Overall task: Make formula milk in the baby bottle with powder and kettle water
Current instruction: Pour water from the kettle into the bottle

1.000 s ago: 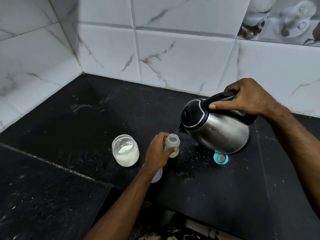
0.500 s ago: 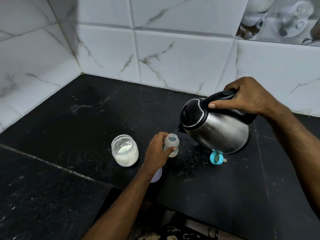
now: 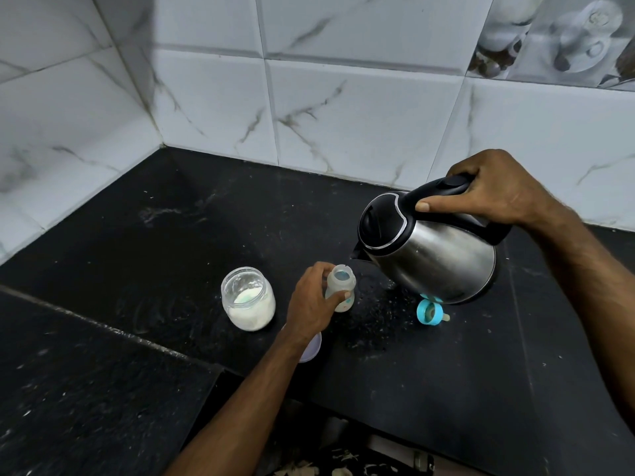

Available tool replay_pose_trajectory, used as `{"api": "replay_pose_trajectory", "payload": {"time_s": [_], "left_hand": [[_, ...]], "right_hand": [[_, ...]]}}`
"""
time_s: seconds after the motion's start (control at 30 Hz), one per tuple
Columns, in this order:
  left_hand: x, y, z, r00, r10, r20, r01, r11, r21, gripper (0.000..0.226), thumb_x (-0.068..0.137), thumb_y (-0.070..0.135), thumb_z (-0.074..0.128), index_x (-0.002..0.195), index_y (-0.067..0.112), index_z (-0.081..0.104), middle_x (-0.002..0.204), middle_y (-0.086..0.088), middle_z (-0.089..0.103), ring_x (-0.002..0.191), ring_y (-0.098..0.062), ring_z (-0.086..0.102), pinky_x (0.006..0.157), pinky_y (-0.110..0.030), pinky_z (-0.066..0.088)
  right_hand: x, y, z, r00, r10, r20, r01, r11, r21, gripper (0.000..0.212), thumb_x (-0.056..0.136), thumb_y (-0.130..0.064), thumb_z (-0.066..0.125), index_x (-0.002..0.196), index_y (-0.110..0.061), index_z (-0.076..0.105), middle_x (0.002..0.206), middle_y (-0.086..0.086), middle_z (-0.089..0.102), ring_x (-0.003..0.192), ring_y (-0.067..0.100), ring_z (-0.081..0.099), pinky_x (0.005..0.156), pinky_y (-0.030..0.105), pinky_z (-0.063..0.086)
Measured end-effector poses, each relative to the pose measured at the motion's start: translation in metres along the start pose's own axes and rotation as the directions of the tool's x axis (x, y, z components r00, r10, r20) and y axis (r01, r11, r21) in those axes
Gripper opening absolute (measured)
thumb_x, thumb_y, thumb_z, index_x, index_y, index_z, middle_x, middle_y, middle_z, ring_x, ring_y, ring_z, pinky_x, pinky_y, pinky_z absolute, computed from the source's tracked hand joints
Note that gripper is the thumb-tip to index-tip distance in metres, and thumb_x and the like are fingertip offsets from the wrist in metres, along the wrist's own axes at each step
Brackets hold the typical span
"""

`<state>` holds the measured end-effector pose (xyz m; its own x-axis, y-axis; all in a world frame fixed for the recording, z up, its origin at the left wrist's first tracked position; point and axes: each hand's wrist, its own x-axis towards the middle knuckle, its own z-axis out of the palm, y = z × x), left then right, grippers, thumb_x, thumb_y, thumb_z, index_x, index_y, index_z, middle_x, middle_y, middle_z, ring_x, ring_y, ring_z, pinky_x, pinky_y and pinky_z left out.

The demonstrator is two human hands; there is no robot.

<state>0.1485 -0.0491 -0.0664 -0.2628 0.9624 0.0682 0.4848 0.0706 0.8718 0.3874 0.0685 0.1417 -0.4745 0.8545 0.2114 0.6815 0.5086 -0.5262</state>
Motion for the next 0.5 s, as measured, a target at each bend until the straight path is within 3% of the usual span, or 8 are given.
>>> {"api": "replay_pose_trajectory", "payload": {"time_s": [0.5], "left_hand": [[0.0004,-0.0001,0.0005,1.000,0.002,-0.001,-0.002,1.000,-0.005,0.041,0.080,0.022,0.080,0.113,0.018,0.058,0.118,-0.001,0.063,0.107,-0.017,0.062,0.093,-0.044,0.054]], "right_hand": [[-0.0023,-0.0056,-0.0030,1.000,0.002,0.014,-0.002,1.000,0.005,0.062,0.044,-0.092,0.065,0.056,-0.031,0.063,0.045,-0.007,0.050,0.046,0.006,0.042,0.053,0.030,0.035]]}}
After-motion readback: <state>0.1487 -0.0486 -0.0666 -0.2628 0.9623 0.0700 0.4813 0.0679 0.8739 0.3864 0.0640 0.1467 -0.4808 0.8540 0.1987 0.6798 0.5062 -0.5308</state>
